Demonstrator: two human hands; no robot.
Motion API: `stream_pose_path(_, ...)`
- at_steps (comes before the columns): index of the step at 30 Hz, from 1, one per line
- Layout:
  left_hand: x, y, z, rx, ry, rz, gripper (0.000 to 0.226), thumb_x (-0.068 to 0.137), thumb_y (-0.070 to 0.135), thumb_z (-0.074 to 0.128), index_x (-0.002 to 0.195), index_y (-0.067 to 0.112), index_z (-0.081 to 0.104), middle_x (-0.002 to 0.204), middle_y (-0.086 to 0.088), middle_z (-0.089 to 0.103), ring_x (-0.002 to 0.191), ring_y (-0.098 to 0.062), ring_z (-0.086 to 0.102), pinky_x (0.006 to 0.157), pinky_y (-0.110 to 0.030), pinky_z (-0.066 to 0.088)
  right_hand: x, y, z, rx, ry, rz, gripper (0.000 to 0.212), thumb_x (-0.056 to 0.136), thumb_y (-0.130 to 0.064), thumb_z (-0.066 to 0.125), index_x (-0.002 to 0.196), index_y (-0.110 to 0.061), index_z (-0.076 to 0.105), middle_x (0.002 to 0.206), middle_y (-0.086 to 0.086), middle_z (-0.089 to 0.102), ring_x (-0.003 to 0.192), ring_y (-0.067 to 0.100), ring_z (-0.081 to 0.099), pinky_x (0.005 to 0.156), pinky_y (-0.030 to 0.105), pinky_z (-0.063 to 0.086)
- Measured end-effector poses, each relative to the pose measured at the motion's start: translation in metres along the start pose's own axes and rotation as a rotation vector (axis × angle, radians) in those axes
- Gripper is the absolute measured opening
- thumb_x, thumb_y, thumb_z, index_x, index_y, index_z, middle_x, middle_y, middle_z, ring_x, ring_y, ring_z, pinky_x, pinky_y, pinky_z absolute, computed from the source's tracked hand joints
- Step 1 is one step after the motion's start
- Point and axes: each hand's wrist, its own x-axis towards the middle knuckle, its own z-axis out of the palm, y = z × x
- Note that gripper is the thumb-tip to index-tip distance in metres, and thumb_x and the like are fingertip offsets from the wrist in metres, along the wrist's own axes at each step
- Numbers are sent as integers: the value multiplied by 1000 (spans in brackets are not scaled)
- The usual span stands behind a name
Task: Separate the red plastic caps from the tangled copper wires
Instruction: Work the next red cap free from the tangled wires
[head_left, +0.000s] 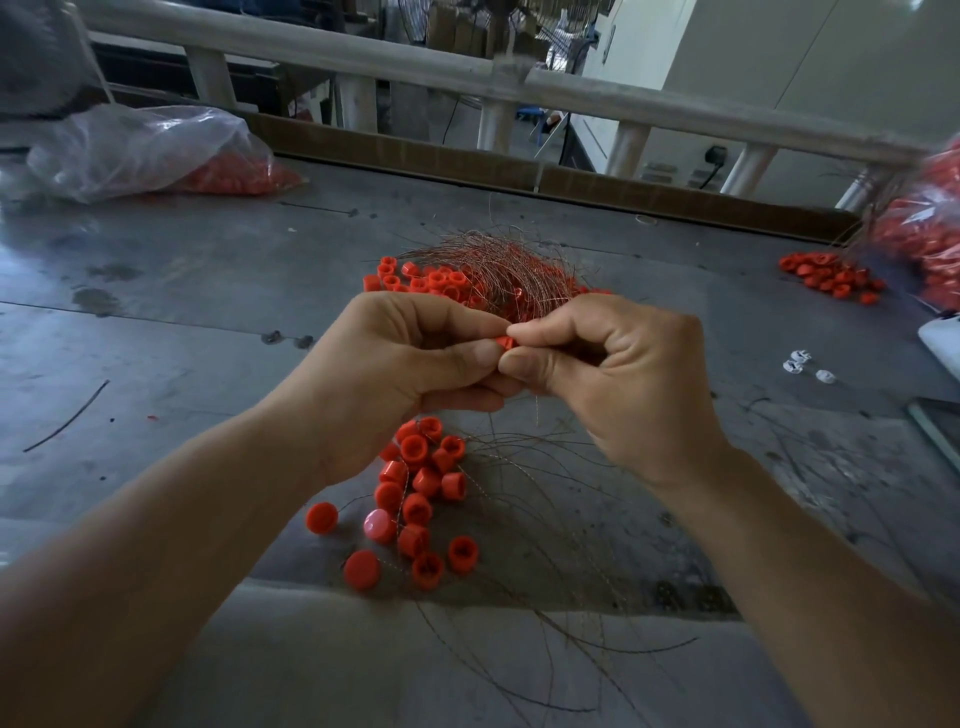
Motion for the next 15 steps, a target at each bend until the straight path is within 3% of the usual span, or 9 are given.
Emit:
stream_pose_path(6, 1, -2, -1, -10, -39, -4, 16, 61, 11, 62, 71, 14, 74, 68, -9, 71, 64, -15, 69, 55, -18, 53, 2, 1, -3, 150, -102, 135, 17, 65, -25, 69, 82, -21, 66, 77, -9, 65, 71, 9, 66, 65, 25, 56)
stream_pose_path(11, 2, 0, -6, -40, -178, -66, 36, 61, 12, 64, 97, 10, 61, 71, -10, 70, 66, -18, 70, 56, -21, 55, 7, 3, -12, 149, -350, 206, 29, 65, -32, 66, 93, -36, 61, 79, -10, 59, 76, -1, 58, 67, 11, 45)
stream_pose_path(15, 1, -1, -6, -60, -210, -68, 37, 69, 11, 63, 105, 9, 56, 74, -10, 70, 68, -19, 70, 57, -22, 55, 7, 2, -11, 76, -424, 159, 13, 71, -37, 59, 84, -36, 59, 81, -13, 52, 77, -2, 51, 67, 9, 39)
